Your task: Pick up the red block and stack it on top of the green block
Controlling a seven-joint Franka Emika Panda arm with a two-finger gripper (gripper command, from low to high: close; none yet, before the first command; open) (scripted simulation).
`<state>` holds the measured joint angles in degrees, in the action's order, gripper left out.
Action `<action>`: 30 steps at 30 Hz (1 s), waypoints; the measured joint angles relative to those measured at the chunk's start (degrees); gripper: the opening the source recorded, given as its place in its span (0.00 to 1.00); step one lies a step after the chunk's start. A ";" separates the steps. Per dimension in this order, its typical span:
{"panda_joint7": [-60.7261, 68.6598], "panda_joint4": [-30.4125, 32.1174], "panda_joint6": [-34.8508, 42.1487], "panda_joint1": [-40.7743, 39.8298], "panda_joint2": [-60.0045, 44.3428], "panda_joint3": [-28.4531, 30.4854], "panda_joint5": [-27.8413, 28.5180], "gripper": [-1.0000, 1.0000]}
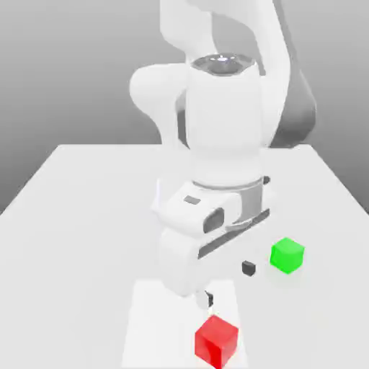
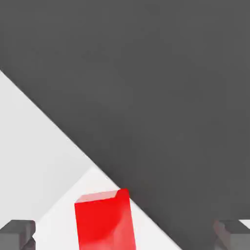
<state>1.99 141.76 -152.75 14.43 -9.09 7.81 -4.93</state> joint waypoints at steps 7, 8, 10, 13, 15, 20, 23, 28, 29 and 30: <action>3.44 -0.98 -9.06 -1.57 -12.08 -2.20 -1.51 0.00; 3.43 -0.98 -9.04 -1.57 -12.08 -2.20 -1.51 0.00; 3.41 -0.98 -8.98 -1.58 -12.07 -2.21 -1.49 0.00; 3.47 -1.03 -9.26 -1.68 -12.45 -2.32 -1.52 0.00; 2.77 -0.55 -6.74 -1.12 -9.40 -1.58 -0.56 0.00; 4.24 3.85 -1.18 1.43 0.31 -3.27 0.68 0.00; 9.11 9.48 -0.71 6.93 6.20 -7.54 -0.47 0.00; 16.60 19.23 -0.36 15.85 16.45 -11.35 -1.19 0.00; 17.90 21.19 -0.32 17.35 18.55 -12.35 -1.06 0.00; 19.13 23.16 -0.28 18.96 20.67 -13.37 -0.84 0.00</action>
<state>21.12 164.92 -153.03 33.39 11.58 -5.56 -5.77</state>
